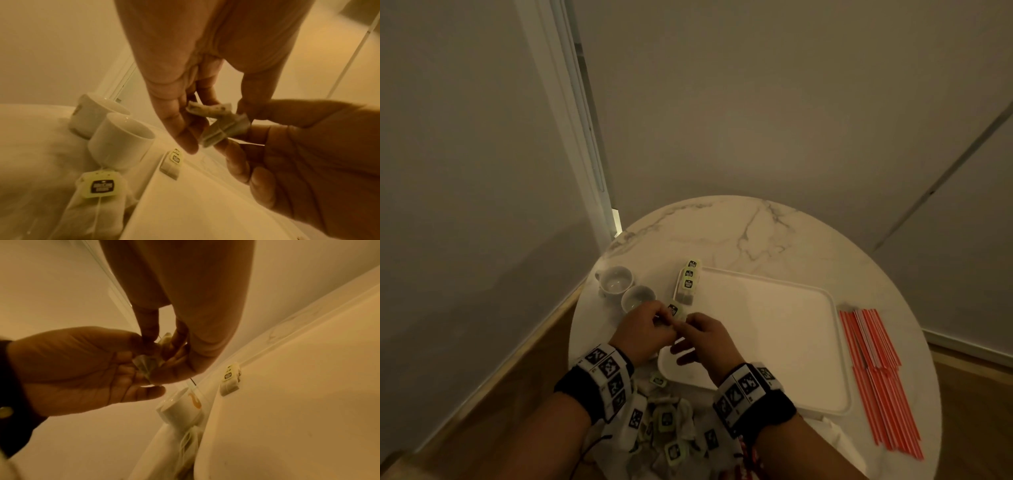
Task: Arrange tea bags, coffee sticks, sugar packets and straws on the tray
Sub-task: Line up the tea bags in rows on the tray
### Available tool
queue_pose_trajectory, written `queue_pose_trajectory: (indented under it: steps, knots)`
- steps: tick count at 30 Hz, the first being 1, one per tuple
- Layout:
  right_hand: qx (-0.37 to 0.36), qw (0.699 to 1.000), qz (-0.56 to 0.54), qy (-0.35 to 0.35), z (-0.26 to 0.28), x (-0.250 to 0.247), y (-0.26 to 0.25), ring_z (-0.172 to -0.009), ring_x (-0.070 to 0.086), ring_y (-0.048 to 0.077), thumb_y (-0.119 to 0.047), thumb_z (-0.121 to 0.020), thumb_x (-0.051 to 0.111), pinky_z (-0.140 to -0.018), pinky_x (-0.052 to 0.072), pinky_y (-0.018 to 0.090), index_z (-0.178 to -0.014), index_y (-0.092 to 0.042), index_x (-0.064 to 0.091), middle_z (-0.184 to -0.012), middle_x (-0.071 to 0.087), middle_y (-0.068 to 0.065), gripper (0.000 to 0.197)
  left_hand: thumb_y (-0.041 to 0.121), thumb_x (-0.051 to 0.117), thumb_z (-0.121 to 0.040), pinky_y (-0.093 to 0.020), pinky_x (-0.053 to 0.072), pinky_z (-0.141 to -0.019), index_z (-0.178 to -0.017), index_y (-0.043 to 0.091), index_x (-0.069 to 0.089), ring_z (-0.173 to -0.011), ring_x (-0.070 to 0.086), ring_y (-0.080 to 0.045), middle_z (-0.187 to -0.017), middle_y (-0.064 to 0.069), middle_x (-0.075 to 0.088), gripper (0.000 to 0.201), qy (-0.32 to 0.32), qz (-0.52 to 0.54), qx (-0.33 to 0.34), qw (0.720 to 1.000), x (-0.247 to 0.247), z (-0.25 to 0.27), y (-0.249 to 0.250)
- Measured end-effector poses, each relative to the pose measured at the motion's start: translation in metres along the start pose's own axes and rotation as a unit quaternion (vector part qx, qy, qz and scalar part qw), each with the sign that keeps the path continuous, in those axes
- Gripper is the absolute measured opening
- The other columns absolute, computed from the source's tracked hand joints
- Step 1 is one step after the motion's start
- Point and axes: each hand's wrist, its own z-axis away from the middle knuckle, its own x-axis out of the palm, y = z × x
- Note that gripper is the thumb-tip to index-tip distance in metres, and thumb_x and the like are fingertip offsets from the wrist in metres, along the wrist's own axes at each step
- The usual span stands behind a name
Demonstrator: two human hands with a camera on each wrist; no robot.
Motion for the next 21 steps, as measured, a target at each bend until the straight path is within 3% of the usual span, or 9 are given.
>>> queue_pose_trajectory:
  steps: [4,7,10,16,21]
  knots:
    - [-0.013,1.000,0.004,0.027,-0.005,-0.014,-0.003,-0.069,0.065,0.020,-0.012,-0.093,0.060,-0.055,0.053,0.032,-0.091,-0.005,0.061,-0.080,0.068,0.011,0.007,0.002,0.060,-0.087,-0.034,0.058,-0.075,-0.091,0.007,0.063,-0.085,0.068,-0.025,-0.090,-0.012,0.068,0.007,-0.004,0.138,-0.030,0.990,0.004,-0.002,0.009]
    - [-0.016,0.999,0.010,0.046,-0.012,-0.023,-0.001,-0.068,0.063,0.018,-0.004,-0.088,0.060,-0.052,0.050,0.030,-0.088,-0.007,0.063,-0.080,0.067,0.009,0.004,-0.004,0.050,-0.091,-0.027,0.058,-0.065,-0.091,0.000,0.063,-0.085,0.065,-0.024,-0.096,-0.013,0.064,0.014,0.031,0.224,-0.080,0.971,0.006,-0.006,0.011]
    - [-0.004,0.996,0.029,0.085,-0.027,-0.031,0.005,-0.068,0.058,0.020,0.000,-0.084,0.060,-0.050,0.045,0.027,-0.087,-0.010,0.066,-0.082,0.066,0.010,0.012,-0.006,0.049,-0.090,-0.025,0.055,-0.061,-0.085,0.003,0.062,-0.086,0.061,-0.022,-0.098,-0.010,0.062,0.016,0.088,0.207,-0.075,0.971,0.001,-0.012,0.006]
    - [0.053,0.989,0.053,0.125,-0.069,-0.034,0.022,-0.077,0.063,0.025,0.006,-0.080,0.059,-0.054,0.048,0.026,-0.085,-0.015,0.066,-0.090,0.067,0.013,0.022,-0.008,0.052,-0.088,-0.022,0.056,-0.056,-0.081,0.006,0.061,-0.089,0.061,-0.024,-0.101,-0.010,0.062,0.018,0.107,0.203,-0.062,0.971,-0.014,-0.019,-0.006]
    - [0.041,0.980,0.106,0.165,-0.096,-0.029,0.022,-0.065,0.060,0.012,0.001,-0.079,0.065,-0.056,0.047,0.022,-0.097,-0.015,0.061,-0.078,0.065,-0.001,0.023,-0.007,0.053,-0.089,-0.026,0.059,-0.062,-0.086,0.002,0.062,-0.093,0.064,-0.032,-0.102,-0.014,0.064,0.013,0.114,0.206,-0.080,0.969,-0.016,-0.026,-0.017]
